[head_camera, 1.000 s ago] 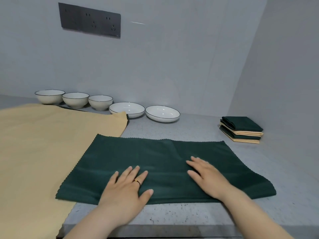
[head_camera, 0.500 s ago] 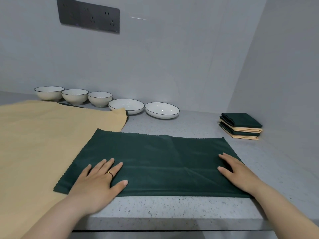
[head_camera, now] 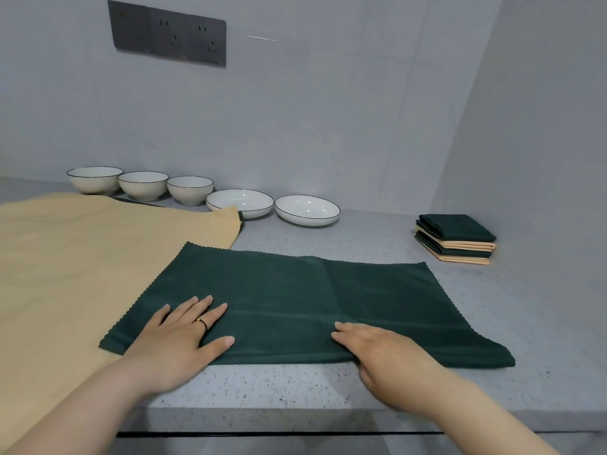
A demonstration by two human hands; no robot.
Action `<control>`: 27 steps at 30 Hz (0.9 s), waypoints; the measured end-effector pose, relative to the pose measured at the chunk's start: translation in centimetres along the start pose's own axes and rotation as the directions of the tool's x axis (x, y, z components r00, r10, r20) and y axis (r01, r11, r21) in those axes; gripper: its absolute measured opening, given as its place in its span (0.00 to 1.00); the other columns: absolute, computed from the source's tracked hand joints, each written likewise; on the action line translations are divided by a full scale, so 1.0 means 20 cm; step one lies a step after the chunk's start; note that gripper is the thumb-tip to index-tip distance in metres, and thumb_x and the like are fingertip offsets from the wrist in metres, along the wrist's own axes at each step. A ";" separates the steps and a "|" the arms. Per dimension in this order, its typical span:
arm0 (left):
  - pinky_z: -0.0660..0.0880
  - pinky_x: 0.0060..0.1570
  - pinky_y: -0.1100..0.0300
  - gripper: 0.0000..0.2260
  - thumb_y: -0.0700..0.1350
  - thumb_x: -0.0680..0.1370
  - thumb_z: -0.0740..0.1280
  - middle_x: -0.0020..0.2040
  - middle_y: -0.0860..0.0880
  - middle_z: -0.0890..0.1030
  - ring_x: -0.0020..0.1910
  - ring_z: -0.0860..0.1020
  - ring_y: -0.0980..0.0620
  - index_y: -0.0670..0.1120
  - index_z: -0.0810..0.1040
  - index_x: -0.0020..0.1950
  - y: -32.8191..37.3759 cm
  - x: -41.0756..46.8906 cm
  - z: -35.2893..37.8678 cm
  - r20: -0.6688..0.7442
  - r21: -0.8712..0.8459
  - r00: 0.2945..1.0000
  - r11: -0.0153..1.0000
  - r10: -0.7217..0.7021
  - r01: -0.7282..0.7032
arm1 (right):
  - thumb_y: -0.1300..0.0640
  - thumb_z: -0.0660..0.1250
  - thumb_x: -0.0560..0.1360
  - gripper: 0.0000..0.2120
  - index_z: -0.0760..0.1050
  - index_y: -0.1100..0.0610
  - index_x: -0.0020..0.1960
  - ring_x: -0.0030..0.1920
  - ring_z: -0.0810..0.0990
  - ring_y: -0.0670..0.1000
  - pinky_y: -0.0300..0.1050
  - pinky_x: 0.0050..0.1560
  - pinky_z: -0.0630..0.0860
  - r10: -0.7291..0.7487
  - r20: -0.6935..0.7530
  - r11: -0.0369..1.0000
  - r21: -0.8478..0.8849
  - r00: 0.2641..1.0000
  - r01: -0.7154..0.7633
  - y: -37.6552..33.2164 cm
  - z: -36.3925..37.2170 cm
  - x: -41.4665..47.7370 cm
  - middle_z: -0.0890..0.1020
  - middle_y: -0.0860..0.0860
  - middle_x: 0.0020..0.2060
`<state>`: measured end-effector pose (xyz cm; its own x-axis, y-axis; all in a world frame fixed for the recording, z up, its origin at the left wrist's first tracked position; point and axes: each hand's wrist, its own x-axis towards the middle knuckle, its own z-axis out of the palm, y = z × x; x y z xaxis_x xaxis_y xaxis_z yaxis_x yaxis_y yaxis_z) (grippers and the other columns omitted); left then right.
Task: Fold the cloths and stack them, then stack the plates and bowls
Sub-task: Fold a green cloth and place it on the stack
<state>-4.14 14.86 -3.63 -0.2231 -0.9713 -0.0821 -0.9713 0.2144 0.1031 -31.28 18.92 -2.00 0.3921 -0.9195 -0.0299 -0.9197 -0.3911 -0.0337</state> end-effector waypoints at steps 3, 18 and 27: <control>0.38 0.74 0.57 0.37 0.72 0.71 0.38 0.77 0.56 0.42 0.75 0.40 0.58 0.55 0.43 0.76 0.00 -0.01 -0.02 -0.029 -0.068 0.999 0.997 0.026 -0.028 | 0.67 0.50 0.77 0.30 0.49 0.49 0.76 0.75 0.50 0.43 0.34 0.72 0.50 0.049 0.016 0.999 -0.022 0.999 -0.048 0.05 -0.02 -0.02 0.48 0.43 0.76; 0.73 0.47 0.72 0.13 0.53 0.74 0.60 0.51 0.66 0.80 0.50 0.78 0.66 0.60 0.79 0.54 0.12 0.02 -0.09 -0.288 0.099 0.858 0.904 0.426 -0.416 | 0.64 0.52 0.76 0.22 0.70 0.46 0.65 0.57 0.73 0.41 0.28 0.56 0.67 0.139 0.089 0.949 0.272 0.986 -0.158 0.19 -0.18 0.02 0.76 0.41 0.58; 0.67 0.37 0.74 0.13 0.48 0.77 0.65 0.30 0.65 0.77 0.35 0.75 0.66 0.59 0.72 0.33 -0.03 0.31 -0.35 -0.057 -0.240 0.971 0.941 0.233 -0.240 | 0.61 0.66 0.73 0.11 0.74 0.46 0.36 0.32 0.76 0.36 0.26 0.37 0.70 0.258 0.066 0.878 0.400 0.964 -0.262 0.40 -0.35 0.22 0.80 0.43 0.35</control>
<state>-4.36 7.94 2.70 -0.4382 -0.8989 0.0003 -0.8405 0.4099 0.3544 -37.04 11.37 4.56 0.1417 -0.9845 -0.1030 -0.9027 -0.0858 -0.4216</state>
